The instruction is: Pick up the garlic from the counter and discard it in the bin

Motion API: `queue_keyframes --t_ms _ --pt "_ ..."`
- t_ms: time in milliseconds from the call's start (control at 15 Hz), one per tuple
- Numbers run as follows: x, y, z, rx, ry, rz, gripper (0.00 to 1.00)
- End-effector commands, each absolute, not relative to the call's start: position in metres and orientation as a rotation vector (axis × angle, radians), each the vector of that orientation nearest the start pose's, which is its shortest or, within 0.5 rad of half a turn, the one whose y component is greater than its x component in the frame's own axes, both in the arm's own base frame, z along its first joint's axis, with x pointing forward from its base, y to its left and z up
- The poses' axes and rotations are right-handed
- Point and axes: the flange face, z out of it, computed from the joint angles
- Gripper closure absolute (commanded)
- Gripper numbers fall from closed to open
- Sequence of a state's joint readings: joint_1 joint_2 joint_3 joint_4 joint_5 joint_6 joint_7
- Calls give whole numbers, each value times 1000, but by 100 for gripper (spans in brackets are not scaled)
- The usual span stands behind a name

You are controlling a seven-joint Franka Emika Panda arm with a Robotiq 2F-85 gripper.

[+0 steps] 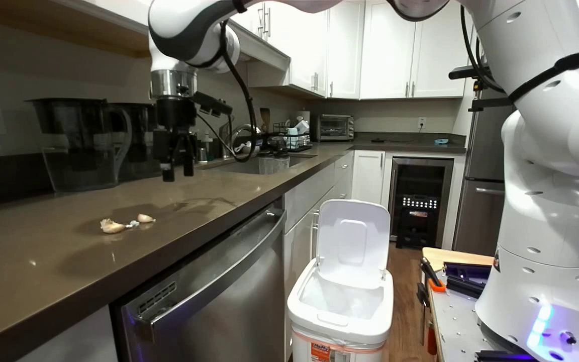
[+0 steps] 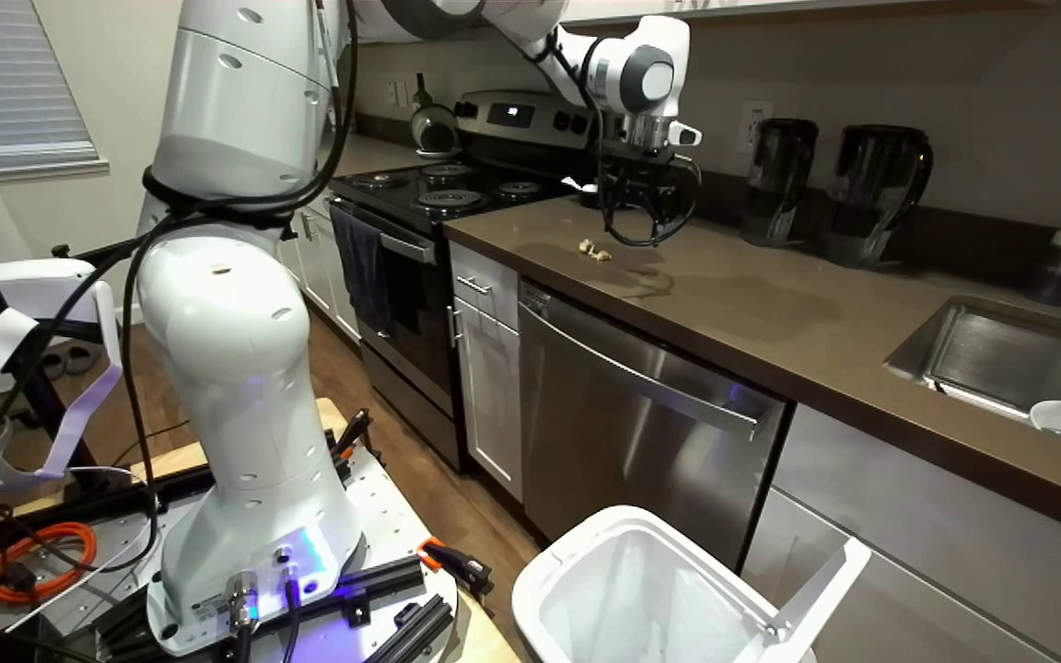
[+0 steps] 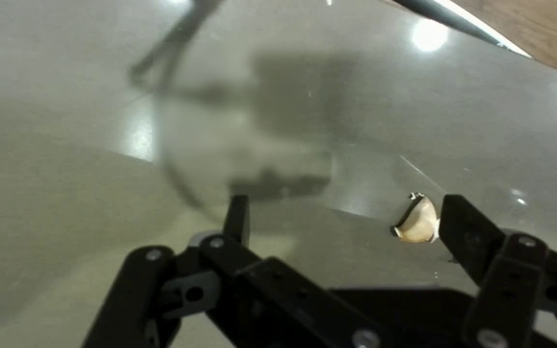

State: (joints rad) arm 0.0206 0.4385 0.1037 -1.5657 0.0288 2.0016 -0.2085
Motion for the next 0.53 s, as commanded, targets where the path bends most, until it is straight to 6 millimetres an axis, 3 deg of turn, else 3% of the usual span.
queue_keyframes --t_ms 0,467 --pt "696 94 380 -2948 -568 66 0" --pt "714 130 350 -2892 -676 211 0"
